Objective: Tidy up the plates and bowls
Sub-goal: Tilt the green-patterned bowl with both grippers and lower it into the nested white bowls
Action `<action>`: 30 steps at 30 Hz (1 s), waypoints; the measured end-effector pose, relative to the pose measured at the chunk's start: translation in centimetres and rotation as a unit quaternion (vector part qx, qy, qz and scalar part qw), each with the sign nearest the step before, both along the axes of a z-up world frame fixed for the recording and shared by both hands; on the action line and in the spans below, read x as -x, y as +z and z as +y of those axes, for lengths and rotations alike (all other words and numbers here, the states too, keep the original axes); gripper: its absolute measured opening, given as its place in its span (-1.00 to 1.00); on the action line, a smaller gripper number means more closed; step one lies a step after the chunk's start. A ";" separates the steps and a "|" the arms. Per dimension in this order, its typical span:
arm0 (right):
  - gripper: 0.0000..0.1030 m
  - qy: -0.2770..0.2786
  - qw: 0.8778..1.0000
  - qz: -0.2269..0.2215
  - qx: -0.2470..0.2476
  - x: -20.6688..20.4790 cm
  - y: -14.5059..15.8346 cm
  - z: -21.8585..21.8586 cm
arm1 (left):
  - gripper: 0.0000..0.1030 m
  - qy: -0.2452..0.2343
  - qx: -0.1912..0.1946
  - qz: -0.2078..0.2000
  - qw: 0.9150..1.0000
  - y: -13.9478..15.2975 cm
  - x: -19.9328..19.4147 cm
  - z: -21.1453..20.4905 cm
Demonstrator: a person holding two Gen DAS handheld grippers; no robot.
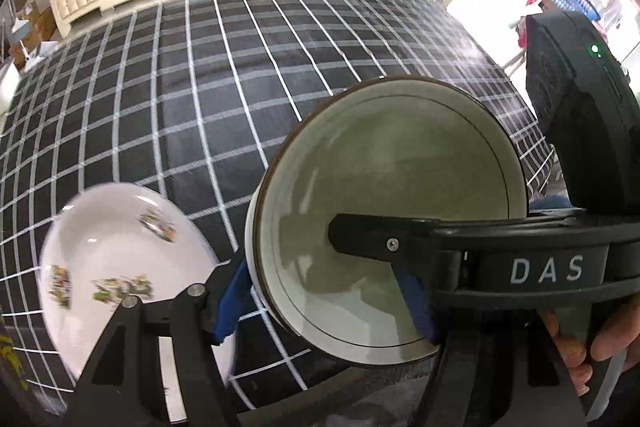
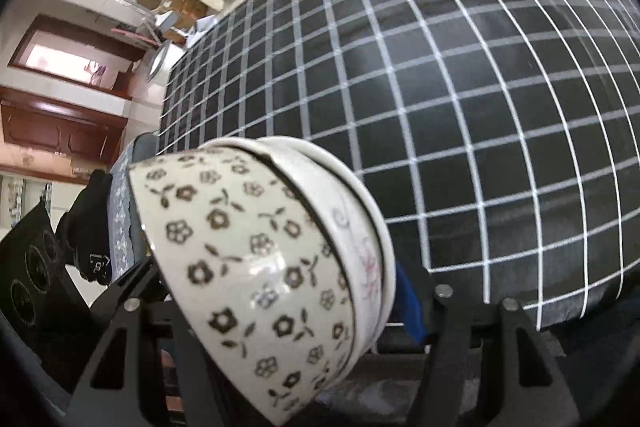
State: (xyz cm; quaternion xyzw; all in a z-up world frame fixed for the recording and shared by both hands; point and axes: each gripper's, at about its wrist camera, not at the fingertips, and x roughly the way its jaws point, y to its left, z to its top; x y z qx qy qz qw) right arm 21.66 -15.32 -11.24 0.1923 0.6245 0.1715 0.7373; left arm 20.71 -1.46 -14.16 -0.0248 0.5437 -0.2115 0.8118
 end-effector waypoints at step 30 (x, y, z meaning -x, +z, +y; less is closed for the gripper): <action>0.30 0.124 0.991 0.041 0.036 -3.1 -4.9 15.9 | 0.28 0.137 0.008 0.016 0.990 -1.1 2.5 15.3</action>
